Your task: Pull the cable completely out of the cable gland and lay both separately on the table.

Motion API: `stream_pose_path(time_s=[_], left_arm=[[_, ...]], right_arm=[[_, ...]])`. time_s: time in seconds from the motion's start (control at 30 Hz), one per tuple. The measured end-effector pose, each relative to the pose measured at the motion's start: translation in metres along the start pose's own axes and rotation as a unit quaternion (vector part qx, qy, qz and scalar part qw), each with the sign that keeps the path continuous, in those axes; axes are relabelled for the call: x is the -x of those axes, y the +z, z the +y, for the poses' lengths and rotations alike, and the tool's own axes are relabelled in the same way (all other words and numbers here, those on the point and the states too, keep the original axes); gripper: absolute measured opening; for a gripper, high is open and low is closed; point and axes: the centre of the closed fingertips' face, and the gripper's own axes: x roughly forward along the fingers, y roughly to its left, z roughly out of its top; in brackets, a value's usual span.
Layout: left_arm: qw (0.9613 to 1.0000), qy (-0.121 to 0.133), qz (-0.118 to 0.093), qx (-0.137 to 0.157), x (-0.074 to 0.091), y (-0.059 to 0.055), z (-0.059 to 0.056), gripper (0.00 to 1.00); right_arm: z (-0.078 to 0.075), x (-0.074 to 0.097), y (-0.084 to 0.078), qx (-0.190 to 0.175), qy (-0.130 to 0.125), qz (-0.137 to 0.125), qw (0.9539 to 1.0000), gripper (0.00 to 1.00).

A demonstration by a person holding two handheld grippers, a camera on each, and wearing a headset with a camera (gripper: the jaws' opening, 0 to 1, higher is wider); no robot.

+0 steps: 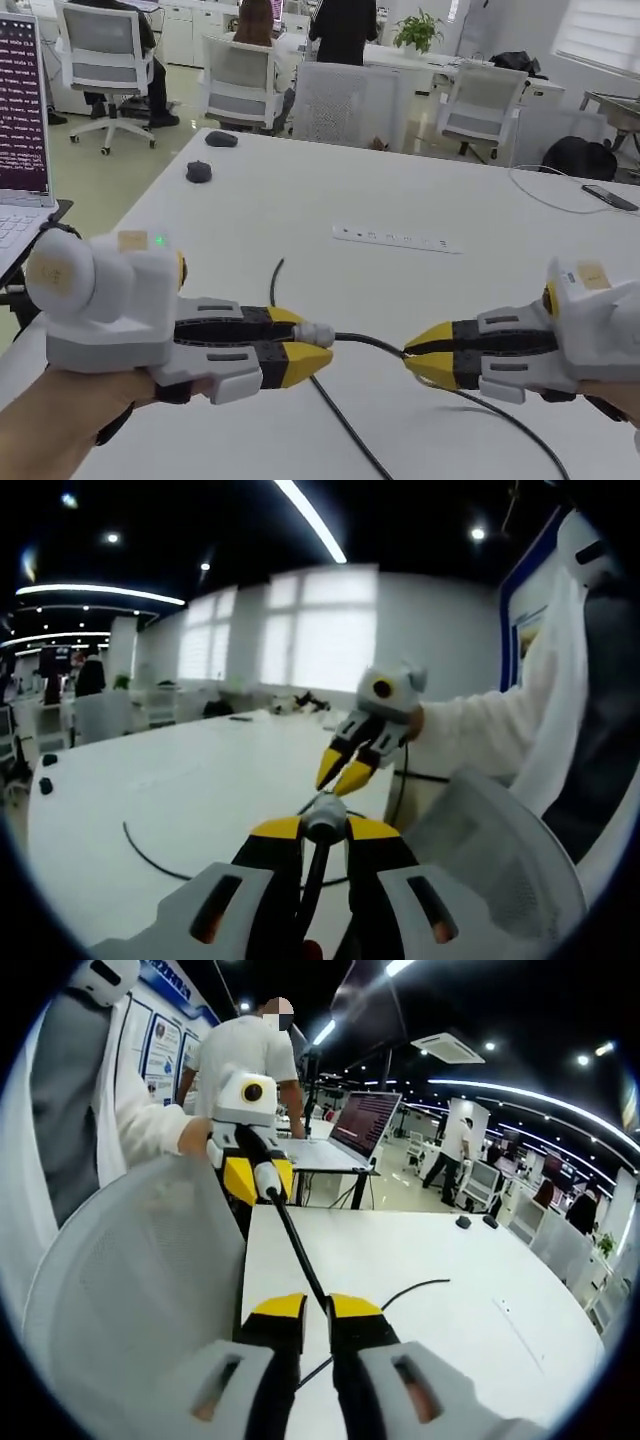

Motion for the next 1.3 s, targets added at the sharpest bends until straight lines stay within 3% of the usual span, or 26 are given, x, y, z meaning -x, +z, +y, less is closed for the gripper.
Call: stream_pose_path(time_s=[0.13,0.23,0.37,0.53,0.63,0.8,1.0,1.3], left_arm=[[1.0000,-0.005,0.000,0.000,0.000,0.000,-0.002,0.16],[1.0000,-0.008,0.001,-0.003,-0.001,0.000,-0.003,0.16],[0.9999,-0.009,0.000,-0.005,-0.001,0.000,-0.004,0.16],[0.9999,-0.010,0.000,-0.009,-0.001,0.001,-0.005,0.16],[0.9999,-0.013,0.000,-0.011,-0.001,0.000,-0.006,0.16],[0.9999,-0.013,0.003,-0.010,-0.001,-0.001,-0.006,0.16],[0.9998,-0.016,0.000,-0.009,-0.001,0.000,-0.006,0.16],[0.9999,-0.009,-0.005,-0.001,0.001,0.001,-0.002,0.17]], right_arm=[[0.008,-0.005,0.024,0.029,0.014,-0.019,0.9993,0.20],[0.020,-0.013,0.039,0.055,0.039,-0.023,0.9975,0.21],[0.026,-0.023,0.049,0.071,0.053,-0.025,0.9957,0.20],[0.029,-0.032,0.048,0.077,0.066,-0.020,0.9946,0.16],[0.032,-0.034,0.048,0.077,0.076,-0.021,0.9939,0.05],[0.032,-0.034,0.046,0.075,0.078,-0.017,0.9939,0.05],[0.031,-0.032,0.045,0.076,0.074,-0.019,0.9942,0.04],[0.017,-0.017,0.028,0.057,0.044,-0.008,0.9974,0.04]])
